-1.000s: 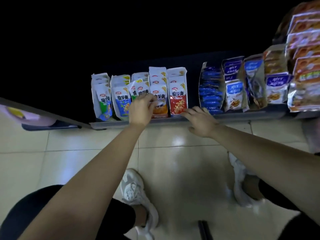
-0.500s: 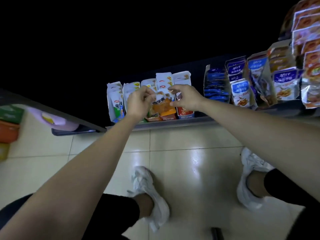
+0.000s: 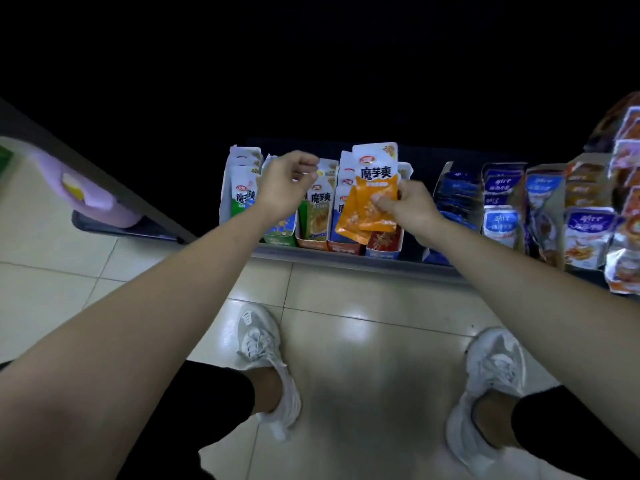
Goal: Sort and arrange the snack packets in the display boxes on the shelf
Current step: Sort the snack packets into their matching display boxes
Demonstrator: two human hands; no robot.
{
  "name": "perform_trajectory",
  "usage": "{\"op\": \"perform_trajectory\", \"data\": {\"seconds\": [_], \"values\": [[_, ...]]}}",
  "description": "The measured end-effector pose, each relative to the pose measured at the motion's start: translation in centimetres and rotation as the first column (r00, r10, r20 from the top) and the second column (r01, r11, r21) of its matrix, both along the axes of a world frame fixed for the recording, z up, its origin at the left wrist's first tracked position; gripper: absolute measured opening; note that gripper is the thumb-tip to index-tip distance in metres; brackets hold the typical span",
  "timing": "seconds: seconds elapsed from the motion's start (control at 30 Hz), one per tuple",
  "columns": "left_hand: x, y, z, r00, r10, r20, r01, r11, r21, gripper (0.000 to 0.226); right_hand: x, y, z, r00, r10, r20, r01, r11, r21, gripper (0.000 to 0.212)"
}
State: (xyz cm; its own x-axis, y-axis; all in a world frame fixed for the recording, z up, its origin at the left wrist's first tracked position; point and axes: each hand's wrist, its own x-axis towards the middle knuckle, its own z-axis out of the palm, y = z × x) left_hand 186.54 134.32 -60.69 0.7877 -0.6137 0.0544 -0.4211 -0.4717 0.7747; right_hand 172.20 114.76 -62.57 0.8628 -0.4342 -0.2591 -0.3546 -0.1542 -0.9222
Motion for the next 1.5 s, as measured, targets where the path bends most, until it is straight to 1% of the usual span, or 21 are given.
{"op": "perform_trajectory", "data": {"seconds": [0.07,0.13,0.27,0.3,0.37,0.43,0.47,0.5,0.57,0.63,0.73,0.83,0.87,0.93,1.0,1.07,1.13,1.23,1.33,1.4,1.5], "values": [[0.9,0.8,-1.5,0.998,0.062,0.004,-0.062,0.996,0.062,0.032,-0.4,-0.4,0.4,0.999,-0.049,-0.02,0.049,0.998,0.043,0.016],[1.2,1.1,-3.0,0.994,0.106,-0.034,-0.101,0.988,0.117,0.042,-0.7,-0.5,1.3,0.996,-0.081,-0.032,0.083,0.995,0.051,0.016],[1.3,1.1,-5.2,0.997,0.061,-0.043,-0.044,0.947,0.317,0.069,-0.2,-0.3,3.7,0.994,-0.1,-0.044,0.102,0.994,0.046,0.012],[1.2,1.0,-5.7,0.997,0.05,-0.06,-0.028,0.946,0.324,0.072,0.0,-0.2,4.1,0.995,-0.089,-0.045,0.091,0.995,0.04,0.011],[1.0,0.4,-6.2,0.992,0.07,-0.109,-0.037,0.961,0.276,0.075,-0.1,-0.2,4.2,0.996,-0.071,-0.053,0.073,0.997,0.038,0.009],[1.2,-0.1,-6.5,0.982,0.135,-0.133,-0.102,0.968,0.229,0.082,-0.8,-0.3,3.7,0.995,-0.083,-0.063,0.086,0.995,0.054,0.008],[1.5,-0.2,-6.7,0.98,0.171,-0.105,-0.143,0.961,0.236,0.083,-1.1,-0.3,3.4,0.993,-0.095,-0.072,0.1,0.993,0.065,0.008],[1.8,-0.3,-6.8,0.975,0.207,-0.077,-0.182,0.951,0.251,0.082,-1.4,-0.3,3.1,0.991,-0.105,-0.087,0.112,0.991,0.078,0.006],[2.2,-0.6,-7.3,0.97,0.224,-0.096,-0.194,0.949,0.249,0.076,-1.6,-0.5,2.5,0.987,-0.117,-0.112,0.129,0.986,0.104,0.005],[2.2,-0.7,-7.3,0.967,0.212,-0.141,-0.185,0.966,0.184,0.064,-1.6,-0.5,1.7,0.984,-0.135,-0.117,0.15,0.98,0.133,0.008],[2.0,-0.3,-7.2,0.958,0.232,-0.168,-0.218,0.971,0.096,0.043,-1.7,0.1,0.3,0.971,-0.194,-0.136,0.218,0.957,0.19,0.012],[1.6,0.0,-6.7,0.95,0.233,-0.207,-0.23,0.972,0.036,0.043,-1.8,0.9,-1.0,0.96,-0.242,-0.141,0.269,0.938,0.22,0.016],[1.5,-0.1,-6.6,0.955,0.218,-0.201,-0.217,0.976,0.025,0.036,-1.8,1.0,-1.2,0.959,-0.25,-0.137,0.275,0.937,0.214,0.016],[0.9,0.0,-6.3,0.973,0.186,-0.133,-0.179,0.982,0.066,0.006,-1.6,1.2,-1.5,0.956,-0.261,-0.136,0.285,0.934,0.214,0.017],[0.8,0.5,-6.6,0.972,0.212,-0.101,-0.205,0.976,0.077,0.015,-1.4,1.0,-1.7,0.955,-0.264,-0.135,0.289,0.932,0.22,0.017],[0.9,1.0,-6.5,0.953,0.284,-0.104,-0.28,0.959,0.048,0.018,-1.2,0.8,-1.8,0.952,-0.276,-0.129,0.299,0.929,0.219,0.016],[1.1,1.6,-6.0,0.93,0.332,-0.16,-0.341,0.939,-0.035,0.019,-1.1,0.4,-1.8,0.95,-0.291,-0.116,0.31,0.926,0.217,0.015],[1.6,2.1,-4.5,0.911,0.346,-0.224,-0.384,0.911,-0.153,0.022,-0.7,0.2,-1.7,0.949,-0.295,-0.112,0.315,0.911,0.266,0.015],[1.8,2.1,-2.8,0.919,0.286,-0.271,-0.35,0.907,-0.232,0.019,-0.2,0.4,-1.6,0.953,-0.282,-0.113,0.303,0.894,0.331,0.021],[1.5,1.8,-1.9,0.921,0.218,-0.324,-0.311,0.911,-0.271,0.02,0.1,0.8,-1.3,0.956,-0.275,-0.102,0.293,0.892,0.343,0.023],[1.0,1.1,-1.1,0.911,0.101,-0.399,-0.214,0.945,-0.248,0.025,0.7,1.1,-1.0,0.952,-0.296,-0.079,0.305,0.889,0.341,0.022]]}}
